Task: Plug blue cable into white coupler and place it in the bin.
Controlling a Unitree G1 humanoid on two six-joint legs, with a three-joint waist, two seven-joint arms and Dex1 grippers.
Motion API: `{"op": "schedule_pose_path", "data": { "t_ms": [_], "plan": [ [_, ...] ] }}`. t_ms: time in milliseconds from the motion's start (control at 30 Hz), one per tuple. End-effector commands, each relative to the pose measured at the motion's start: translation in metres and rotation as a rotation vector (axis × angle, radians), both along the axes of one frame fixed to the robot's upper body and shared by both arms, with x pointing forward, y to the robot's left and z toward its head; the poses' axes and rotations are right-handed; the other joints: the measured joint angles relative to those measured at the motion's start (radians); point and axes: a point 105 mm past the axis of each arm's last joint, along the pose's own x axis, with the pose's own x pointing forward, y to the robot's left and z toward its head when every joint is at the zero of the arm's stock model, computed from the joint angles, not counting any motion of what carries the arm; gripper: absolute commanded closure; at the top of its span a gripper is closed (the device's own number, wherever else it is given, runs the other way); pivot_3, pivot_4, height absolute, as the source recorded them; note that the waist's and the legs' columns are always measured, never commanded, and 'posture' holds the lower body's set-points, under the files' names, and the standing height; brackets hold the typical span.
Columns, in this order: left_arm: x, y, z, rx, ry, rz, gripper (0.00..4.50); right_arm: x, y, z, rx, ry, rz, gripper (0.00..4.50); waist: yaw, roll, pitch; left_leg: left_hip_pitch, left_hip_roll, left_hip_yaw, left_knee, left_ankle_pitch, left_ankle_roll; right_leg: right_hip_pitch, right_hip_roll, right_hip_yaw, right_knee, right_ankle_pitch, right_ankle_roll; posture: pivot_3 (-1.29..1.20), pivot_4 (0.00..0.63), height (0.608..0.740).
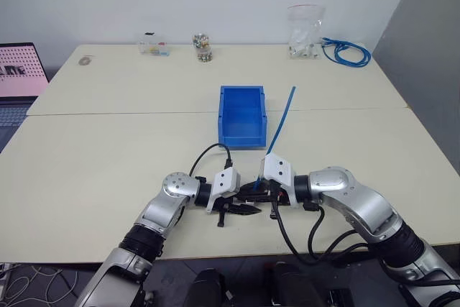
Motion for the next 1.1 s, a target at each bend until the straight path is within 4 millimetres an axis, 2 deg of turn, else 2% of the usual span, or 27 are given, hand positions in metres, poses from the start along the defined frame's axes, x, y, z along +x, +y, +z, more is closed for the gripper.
{"op": "schedule_pose_path", "data": {
  "t_ms": [33, 233, 433, 633, 667, 733, 833, 967, 1033, 1100],
  "plan": [
    [-0.001, 0.001, 0.001, -0.001, -0.009, 0.006, 3.68, -0.003, -0.005, -0.026, -0.092, 0.026, 0.026, 4.37, 0.000, 0.000, 0.000, 0.000, 0.000, 0.000, 0.000, 0.000, 0.000, 0.000, 0.000, 0.000, 0.000, 0.000, 0.000, 0.00, 0.150, 0.740],
    [-0.001, 0.000, 0.002, -0.008, -0.013, 0.012, 3.68, -0.008, 0.002, -0.039, -0.087, 0.090, 0.046, 4.37, -0.001, 0.000, -0.005, 0.001, 0.000, 0.000, 0.000, 0.000, 0.000, 0.000, 0.000, 0.001, 0.000, 0.000, 0.000, 0.00, 0.150, 0.740],
    [0.000, 0.000, 0.002, -0.011, -0.021, 0.022, 3.68, -0.005, -0.009, -0.063, -0.129, 0.204, 0.002, 4.37, -0.003, 0.000, -0.015, 0.003, 0.002, 0.000, -0.001, 0.000, 0.000, 0.002, 0.000, 0.001, 0.001, 0.000, -0.001, 0.00, 0.150, 0.740],
    [0.000, 0.000, 0.005, -0.029, -0.024, 0.036, 3.68, -0.005, -0.015, -0.062, -0.119, 0.227, -0.010, 4.37, -0.003, 0.002, -0.020, 0.004, 0.002, 0.000, -0.001, 0.000, 0.000, 0.002, 0.001, 0.001, 0.001, 0.000, -0.001, 0.00, 0.150, 0.740],
    [0.000, 0.001, 0.007, -0.035, -0.023, 0.041, 2.97, -0.004, -0.015, -0.059, -0.108, 0.223, -0.014, 4.37, -0.003, 0.002, -0.020, 0.004, 0.001, 0.000, -0.001, 0.000, 0.000, 0.002, 0.001, 0.001, 0.001, 0.000, -0.001, 0.00, 0.150, 0.740],
    [0.002, 0.003, 0.012, -0.053, -0.027, 0.062, 2.67, 0.000, -0.014, -0.048, -0.061, 0.229, -0.044, 4.37, -0.002, 0.002, -0.021, 0.004, 0.001, 0.000, -0.001, 0.000, 0.000, 0.002, 0.001, 0.001, 0.001, 0.000, -0.001, 0.00, 0.150, 0.740],
    [0.005, 0.008, 0.026, -0.096, -0.050, 0.122, 1.98, 0.011, -0.008, -0.017, 0.069, 0.270, -0.124, 4.37, -0.002, 0.002, -0.020, 0.003, 0.001, 0.000, -0.001, 0.000, 0.000, 0.002, 0.000, 0.001, 0.001, 0.000, -0.001, 0.00, 0.150, 0.740],
    [-0.008, 0.021, 0.045, -0.135, -0.061, 0.189, 1.09, 0.026, -0.005, 0.029, 0.212, 0.314, -0.196, 4.37, -0.005, 0.004, -0.018, 0.002, 0.002, -0.001, -0.001, 0.000, 0.000, 0.000, -0.002, 0.002, 0.001, 0.000, -0.002, 0.00, 0.150, 0.740],
    [-0.012, 0.026, 0.051, -0.144, -0.064, 0.228, 0.62, 0.030, -0.005, 0.042, 0.241, 0.338, -0.210, 4.37, -0.005, 0.006, -0.016, 0.001, 0.003, 0.000, -0.001, 0.000, 0.000, -0.001, -0.002, 0.002, 0.001, 0.002, -0.006, 0.00, 0.150, 0.740],
    [-0.014, 0.036, 0.060, -0.160, -0.086, 0.310, 0.12, 0.045, -0.009, 0.061, 0.292, 0.381, -0.255, 4.37, -0.001, 0.007, -0.015, 0.000, 0.002, -0.001, -0.001, 0.000, 0.000, -0.001, -0.002, 0.002, 0.001, 0.002, -0.006, 0.00, 0.150, 0.740]
  ]
}}
